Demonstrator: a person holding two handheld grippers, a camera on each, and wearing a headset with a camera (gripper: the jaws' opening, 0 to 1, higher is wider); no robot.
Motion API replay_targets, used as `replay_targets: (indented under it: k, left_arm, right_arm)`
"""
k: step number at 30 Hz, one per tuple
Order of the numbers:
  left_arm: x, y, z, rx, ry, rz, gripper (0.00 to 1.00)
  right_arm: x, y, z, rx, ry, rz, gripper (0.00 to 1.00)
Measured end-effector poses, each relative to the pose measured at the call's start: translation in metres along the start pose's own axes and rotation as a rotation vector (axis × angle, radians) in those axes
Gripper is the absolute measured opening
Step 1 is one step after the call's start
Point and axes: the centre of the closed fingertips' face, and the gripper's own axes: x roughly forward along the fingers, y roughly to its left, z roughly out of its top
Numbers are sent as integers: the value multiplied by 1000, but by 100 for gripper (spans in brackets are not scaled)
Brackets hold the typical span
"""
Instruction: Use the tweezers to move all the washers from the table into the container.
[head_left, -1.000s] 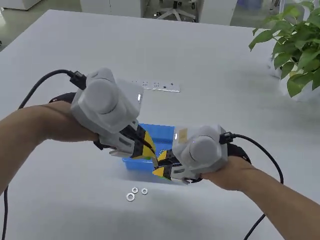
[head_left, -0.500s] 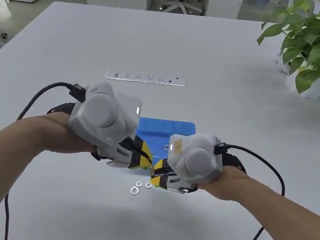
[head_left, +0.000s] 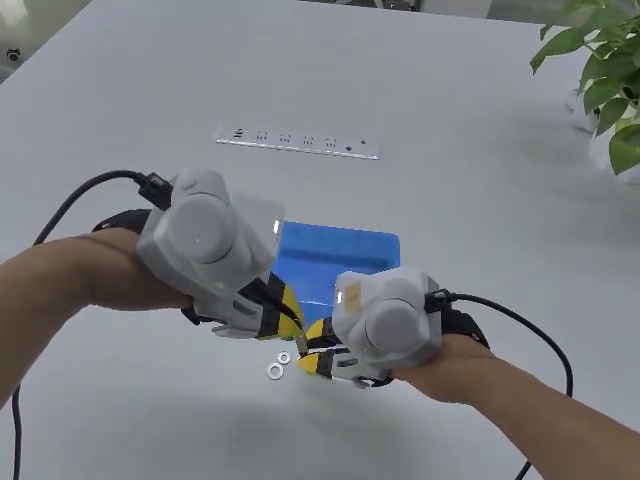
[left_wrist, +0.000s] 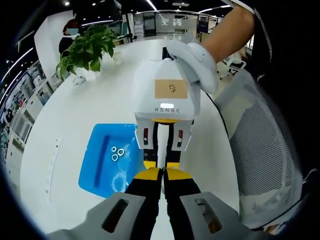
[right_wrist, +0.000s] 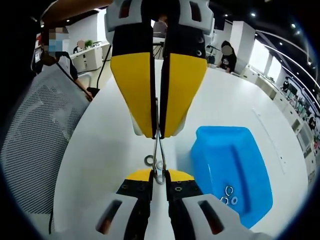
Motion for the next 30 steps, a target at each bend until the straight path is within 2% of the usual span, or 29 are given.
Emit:
replay_targets:
  k: [9, 19, 30]
  left_arm:
    - [3, 0, -5, -12, 2, -6, 6]
    - [5, 2, 1, -22, -17, -6, 6]
    - [5, 2, 0, -36, -19, -10, 6]
  right_arm:
    - [6, 1, -2, 10, -2, 13, 12]
    - [7, 1, -3, 31, -6, 17, 12]
    - [7, 2, -5, 49, -8, 20, 12]
